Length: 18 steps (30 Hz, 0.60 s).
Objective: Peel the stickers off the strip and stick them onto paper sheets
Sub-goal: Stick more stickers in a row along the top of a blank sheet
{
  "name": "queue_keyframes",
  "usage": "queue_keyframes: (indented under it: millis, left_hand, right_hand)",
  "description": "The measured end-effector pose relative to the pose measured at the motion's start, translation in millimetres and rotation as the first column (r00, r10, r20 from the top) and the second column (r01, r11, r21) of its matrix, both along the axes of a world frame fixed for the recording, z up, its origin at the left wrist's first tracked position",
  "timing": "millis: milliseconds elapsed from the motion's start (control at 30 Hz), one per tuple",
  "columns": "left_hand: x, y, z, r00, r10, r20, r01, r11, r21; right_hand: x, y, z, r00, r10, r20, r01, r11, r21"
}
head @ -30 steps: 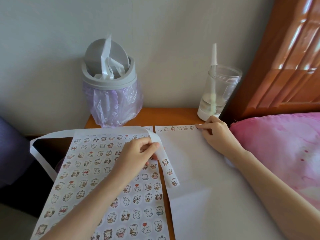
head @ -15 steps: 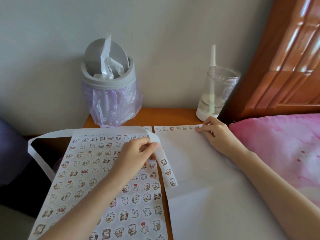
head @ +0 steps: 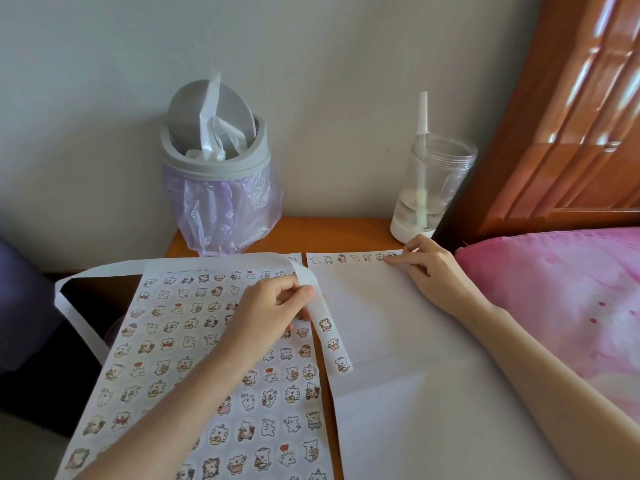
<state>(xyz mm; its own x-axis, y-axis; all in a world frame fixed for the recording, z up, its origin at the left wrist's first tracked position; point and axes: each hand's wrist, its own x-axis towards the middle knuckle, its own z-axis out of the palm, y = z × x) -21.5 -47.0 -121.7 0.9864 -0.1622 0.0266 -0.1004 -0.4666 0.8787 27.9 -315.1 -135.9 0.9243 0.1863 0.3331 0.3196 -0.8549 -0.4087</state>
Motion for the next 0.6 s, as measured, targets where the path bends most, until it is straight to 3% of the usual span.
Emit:
queue_keyframes:
  millis: [300,467,600]
  left_hand:
    - [-1.9,-1.2,3.3,1.0,-0.004,0.016,0.004,1.0,0.0]
    - [-1.2,0.1,1.2,1.0,0.001,0.016,-0.001,1.0,0.013]
    - [2.4,2.6,-2.1,0.999,0.038,0.017,-0.037,0.999,-0.005]
  right_hand:
    - [3.5,0.1,-5.4,0.991,-0.128,0.038,0.126,0.991,0.056]
    - [6.8,2.1,0.6,0.99,-0.126,-0.06,0.13,0.99,0.062]
    - [-6.7,13.4,14.1,0.985,-0.171,-0.022,0.172,0.958,0.229]
